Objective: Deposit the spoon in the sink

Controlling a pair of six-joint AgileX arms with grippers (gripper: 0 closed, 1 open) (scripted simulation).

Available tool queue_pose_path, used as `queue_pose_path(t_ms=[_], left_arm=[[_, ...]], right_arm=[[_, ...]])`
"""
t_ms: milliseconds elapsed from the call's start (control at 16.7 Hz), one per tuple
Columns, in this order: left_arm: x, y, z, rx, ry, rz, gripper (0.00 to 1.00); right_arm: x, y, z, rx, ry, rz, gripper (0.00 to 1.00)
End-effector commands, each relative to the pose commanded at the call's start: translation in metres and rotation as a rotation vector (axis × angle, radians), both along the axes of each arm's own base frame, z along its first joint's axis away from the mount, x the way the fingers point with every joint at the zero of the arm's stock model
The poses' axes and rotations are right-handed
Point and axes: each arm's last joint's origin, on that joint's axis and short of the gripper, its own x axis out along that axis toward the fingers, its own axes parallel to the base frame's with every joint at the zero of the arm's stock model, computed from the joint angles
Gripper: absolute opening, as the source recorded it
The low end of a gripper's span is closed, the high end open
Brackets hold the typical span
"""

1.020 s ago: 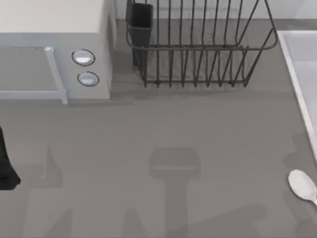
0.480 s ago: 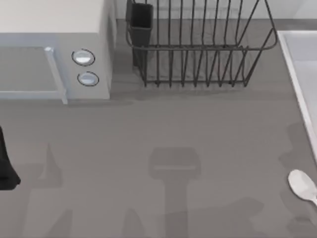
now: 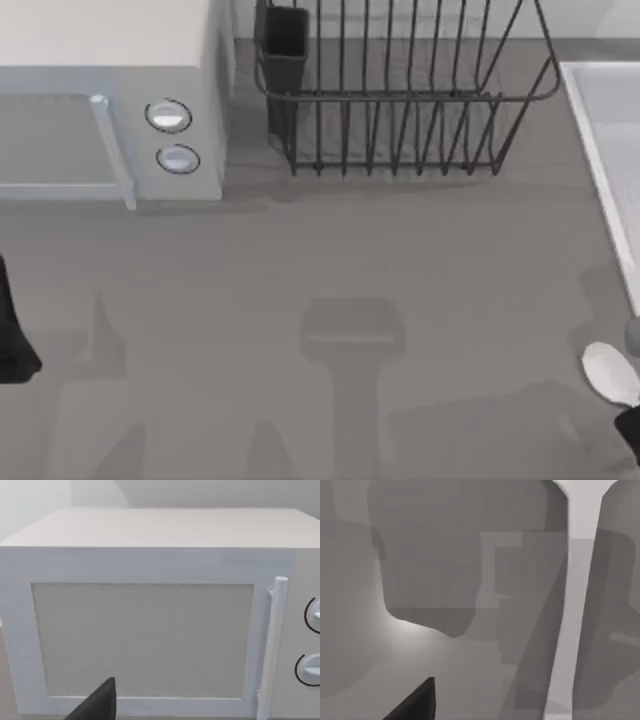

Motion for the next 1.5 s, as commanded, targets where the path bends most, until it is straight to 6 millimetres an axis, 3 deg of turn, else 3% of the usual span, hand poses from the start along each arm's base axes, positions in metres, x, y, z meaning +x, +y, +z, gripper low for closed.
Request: queue_pose_path(t_ms=[300,600,1380,1500], left_arm=[[0.000,0.000,0.000,0.000,0.000,0.000,1.00],[0.000,0.000,0.000,0.000,0.000,0.000,1.00],[0.000,0.000,0.000,0.000,0.000,0.000,1.00],[0.000,0.000,0.000,0.000,0.000,0.000,1.00]], right_arm=[[-0.006,-0.001,-0.040,0.000,0.003,0.000,1.00],[-0.007,-0.001,-0.043,-0.001,0.004,0.000,1.00],[-0.007,-0.001,-0.043,-0.001,0.004,0.000,0.02],[-0.007,-0.001,-0.043,-0.001,0.004,0.000,0.00]])
